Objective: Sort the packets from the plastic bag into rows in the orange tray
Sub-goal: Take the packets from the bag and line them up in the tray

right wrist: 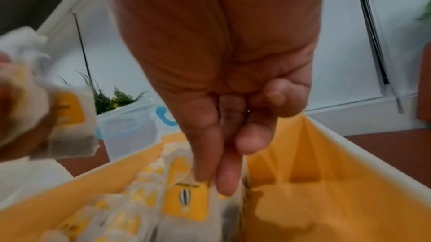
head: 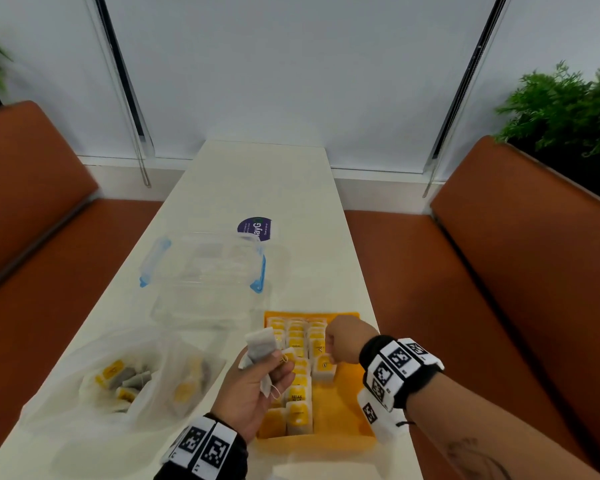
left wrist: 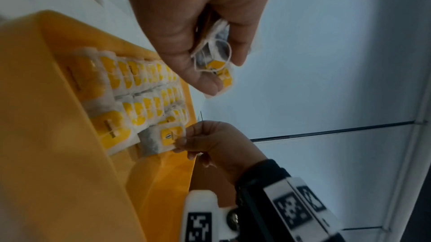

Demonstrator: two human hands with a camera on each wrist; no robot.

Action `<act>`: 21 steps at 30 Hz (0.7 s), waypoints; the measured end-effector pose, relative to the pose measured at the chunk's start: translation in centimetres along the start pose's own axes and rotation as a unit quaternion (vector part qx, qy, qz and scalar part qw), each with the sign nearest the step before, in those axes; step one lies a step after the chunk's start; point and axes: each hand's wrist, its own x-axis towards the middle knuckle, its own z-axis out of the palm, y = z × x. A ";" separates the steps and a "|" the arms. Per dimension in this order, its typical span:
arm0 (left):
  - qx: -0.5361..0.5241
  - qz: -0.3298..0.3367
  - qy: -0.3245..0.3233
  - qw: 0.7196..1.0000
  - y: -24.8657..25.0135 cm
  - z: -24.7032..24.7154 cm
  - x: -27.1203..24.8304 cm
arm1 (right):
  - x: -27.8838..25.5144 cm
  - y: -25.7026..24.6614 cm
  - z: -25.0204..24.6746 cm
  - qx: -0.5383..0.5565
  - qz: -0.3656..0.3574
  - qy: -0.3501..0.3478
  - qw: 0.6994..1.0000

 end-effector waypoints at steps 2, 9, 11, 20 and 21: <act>-0.001 -0.012 0.000 1.000 0.0 0.0 -0.1 | 1.2 -0.2 0.4 -0.029 0.009 -0.011 0.999; -0.007 -0.041 -0.002 0.999 0.2 -0.2 -0.6 | 3.1 -0.4 0.1 -0.067 0.038 -0.002 0.997; -0.008 -0.044 -0.002 0.999 0.4 -0.1 -0.7 | 3.4 -0.5 0.3 -0.082 0.033 -0.006 0.996; -0.012 -0.066 -0.011 0.998 0.8 0.3 -0.7 | 1.0 -0.2 -2.4 0.035 0.003 0.093 0.995; -0.014 -0.068 -0.013 0.997 0.8 0.4 -0.6 | 0.2 -0.1 -3.0 0.117 -0.012 0.106 0.987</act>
